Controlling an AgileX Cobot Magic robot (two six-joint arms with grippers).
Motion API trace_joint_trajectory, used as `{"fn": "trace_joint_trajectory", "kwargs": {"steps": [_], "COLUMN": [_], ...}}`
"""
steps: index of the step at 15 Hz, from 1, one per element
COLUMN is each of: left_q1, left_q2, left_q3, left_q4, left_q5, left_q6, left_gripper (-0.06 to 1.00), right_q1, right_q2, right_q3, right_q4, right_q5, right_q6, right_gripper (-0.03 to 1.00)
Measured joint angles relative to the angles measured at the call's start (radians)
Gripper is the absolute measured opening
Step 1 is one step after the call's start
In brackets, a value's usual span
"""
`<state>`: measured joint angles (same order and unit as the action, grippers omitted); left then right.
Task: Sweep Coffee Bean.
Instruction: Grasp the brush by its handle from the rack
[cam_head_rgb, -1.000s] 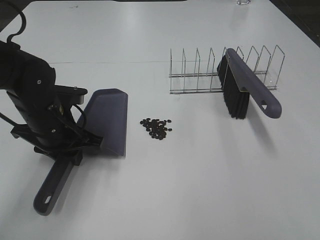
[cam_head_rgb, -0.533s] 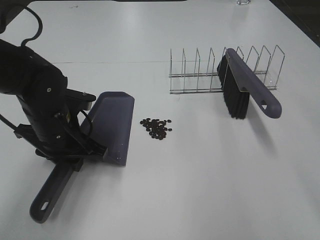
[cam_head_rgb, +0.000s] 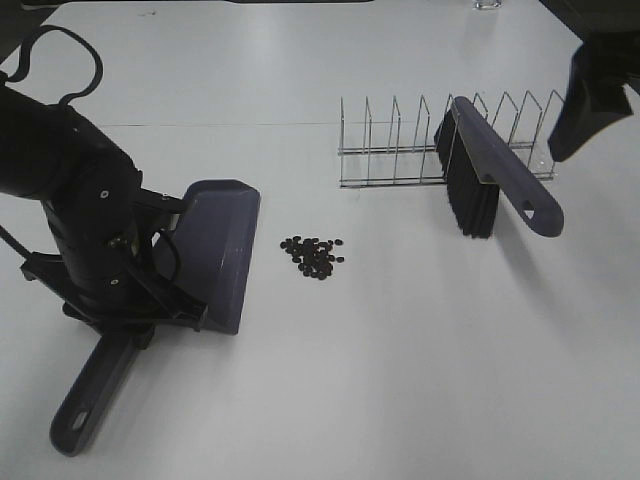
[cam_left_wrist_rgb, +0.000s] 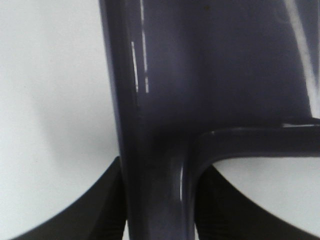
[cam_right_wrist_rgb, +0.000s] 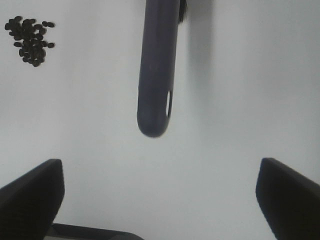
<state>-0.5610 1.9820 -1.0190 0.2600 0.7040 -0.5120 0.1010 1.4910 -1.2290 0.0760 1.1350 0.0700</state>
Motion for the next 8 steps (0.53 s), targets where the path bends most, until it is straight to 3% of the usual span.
{"fn": "trace_joint_trajectory", "kwargs": {"steps": [4,8], "left_q1": [0.0,0.0], "left_q2": [0.0,0.0], "left_q3": [0.0,0.0], "left_q4": [0.001,0.001], "left_q5": [0.002,0.023], "left_q6": [0.0,0.0], "left_gripper": [0.34,0.34], "right_q1": [0.0,0.0], "right_q2": [0.339,0.607], "right_q3": [-0.329,-0.571], "right_q4": [0.007,0.019], "right_q5": [0.075,0.08], "right_q6": [-0.011,-0.013], "right_gripper": [0.94,0.94]}}
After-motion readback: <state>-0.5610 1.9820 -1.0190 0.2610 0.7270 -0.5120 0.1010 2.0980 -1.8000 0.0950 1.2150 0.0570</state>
